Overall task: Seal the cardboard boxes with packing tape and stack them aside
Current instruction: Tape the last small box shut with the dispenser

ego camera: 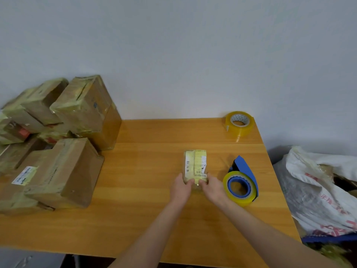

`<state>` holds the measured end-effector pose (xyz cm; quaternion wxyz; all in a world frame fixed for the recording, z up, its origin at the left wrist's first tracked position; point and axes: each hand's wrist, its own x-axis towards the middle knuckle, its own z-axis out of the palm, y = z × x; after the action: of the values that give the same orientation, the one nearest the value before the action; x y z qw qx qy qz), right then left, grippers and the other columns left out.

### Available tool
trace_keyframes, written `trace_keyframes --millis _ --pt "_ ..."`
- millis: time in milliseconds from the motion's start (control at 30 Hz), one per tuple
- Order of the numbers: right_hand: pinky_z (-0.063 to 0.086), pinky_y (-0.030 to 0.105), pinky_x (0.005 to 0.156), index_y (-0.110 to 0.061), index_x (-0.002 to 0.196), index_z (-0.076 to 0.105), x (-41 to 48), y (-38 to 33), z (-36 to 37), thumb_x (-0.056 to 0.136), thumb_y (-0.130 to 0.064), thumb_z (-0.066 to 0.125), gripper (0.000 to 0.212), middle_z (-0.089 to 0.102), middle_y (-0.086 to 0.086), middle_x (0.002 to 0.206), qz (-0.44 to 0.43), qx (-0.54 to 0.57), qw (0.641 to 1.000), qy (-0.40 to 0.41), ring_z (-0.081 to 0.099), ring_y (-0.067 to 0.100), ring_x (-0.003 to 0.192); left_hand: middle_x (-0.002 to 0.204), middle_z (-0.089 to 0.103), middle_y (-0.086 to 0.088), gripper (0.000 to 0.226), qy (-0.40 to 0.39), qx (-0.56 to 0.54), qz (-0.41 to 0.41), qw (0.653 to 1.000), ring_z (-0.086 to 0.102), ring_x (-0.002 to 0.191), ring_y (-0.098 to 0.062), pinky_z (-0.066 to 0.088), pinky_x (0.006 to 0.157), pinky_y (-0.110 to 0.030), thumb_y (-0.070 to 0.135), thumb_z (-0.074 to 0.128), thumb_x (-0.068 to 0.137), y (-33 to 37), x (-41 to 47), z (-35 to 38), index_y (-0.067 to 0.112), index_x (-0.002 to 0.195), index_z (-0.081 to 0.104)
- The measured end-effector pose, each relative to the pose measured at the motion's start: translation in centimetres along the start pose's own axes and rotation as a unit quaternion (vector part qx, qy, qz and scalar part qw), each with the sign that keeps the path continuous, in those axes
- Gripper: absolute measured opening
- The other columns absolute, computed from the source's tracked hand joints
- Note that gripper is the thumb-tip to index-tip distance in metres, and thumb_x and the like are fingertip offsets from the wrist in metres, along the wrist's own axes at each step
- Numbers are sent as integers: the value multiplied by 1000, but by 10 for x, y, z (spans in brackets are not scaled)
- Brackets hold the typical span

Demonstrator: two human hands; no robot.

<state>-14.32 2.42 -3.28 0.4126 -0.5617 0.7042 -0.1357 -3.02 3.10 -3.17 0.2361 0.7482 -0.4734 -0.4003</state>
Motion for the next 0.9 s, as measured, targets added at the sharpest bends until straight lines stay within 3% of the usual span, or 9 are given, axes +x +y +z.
trace_keyframes --millis 100,167,233,333,467,533,667,733,900 --pt "34 24 51 -4 119 54 4 10 -9 103 -19 41 25 59 4 90 -1 8 1000 7 50 12 66 112 65 -2 21 2 11 18 1000 56 86 -14 38 56 -18 17 51 97 2 0 8 12 116 59" --pt "32 21 49 -5 118 56 4 12 -12 103 -19 42 25 57 2 86 -7 7 1000 7 47 9 62 109 66 -1 22 0 6 21 1000 58 85 -16 42 57 -19 18 48 99 1 1 8 12 117 59" --pt "34 21 50 -5 118 59 3 12 -13 103 -19 43 26 59 2 89 -14 9 1000 6 50 13 68 104 66 1 24 -3 1 29 1000 60 87 -18 47 66 -26 18 45 100 -4 2 5 11 118 60" --pt "36 17 51 -7 123 59 3 13 -17 104 -20 41 30 60 1 91 -15 21 1000 -7 51 13 73 101 64 5 27 -20 -6 54 998 56 85 -14 42 64 -19 17 42 102 -9 3 0 12 122 60" --pt "45 26 71 -10 134 55 6 17 -30 102 -30 45 38 66 3 103 -15 -20 1000 -14 57 15 86 111 58 2 37 -3 0 59 998 57 91 -10 48 79 -21 27 53 98 -13 4 -6 17 134 55" --pt "49 29 79 -9 140 48 7 19 -34 100 -35 48 47 67 6 113 -22 -36 999 3 61 17 94 99 60 -2 39 26 11 56 998 56 82 -12 48 77 -27 33 59 94 -14 3 -8 18 130 58" --pt "55 28 59 -9 133 53 4 22 -30 100 -25 50 37 66 3 71 -23 46 999 -5 61 14 58 70 64 2 26 -10 -64 48 997 60 62 -14 56 78 -41 24 63 92 -13 -2 -12 16 116 67" --pt "54 21 52 -9 136 50 3 22 -28 100 -21 51 38 65 1 67 -14 84 996 -5 62 11 52 71 65 3 28 -20 -98 37 994 62 59 -12 58 79 -39 19 66 89 -14 -3 -14 11 116 67" --pt "55 19 51 -9 141 46 0 22 -30 98 -13 54 44 66 2 70 -1 154 988 -31 65 11 55 70 66 3 31 -36 -112 42 992 61 57 -3 58 73 -27 4 69 85 -16 -5 -18 4 115 67"
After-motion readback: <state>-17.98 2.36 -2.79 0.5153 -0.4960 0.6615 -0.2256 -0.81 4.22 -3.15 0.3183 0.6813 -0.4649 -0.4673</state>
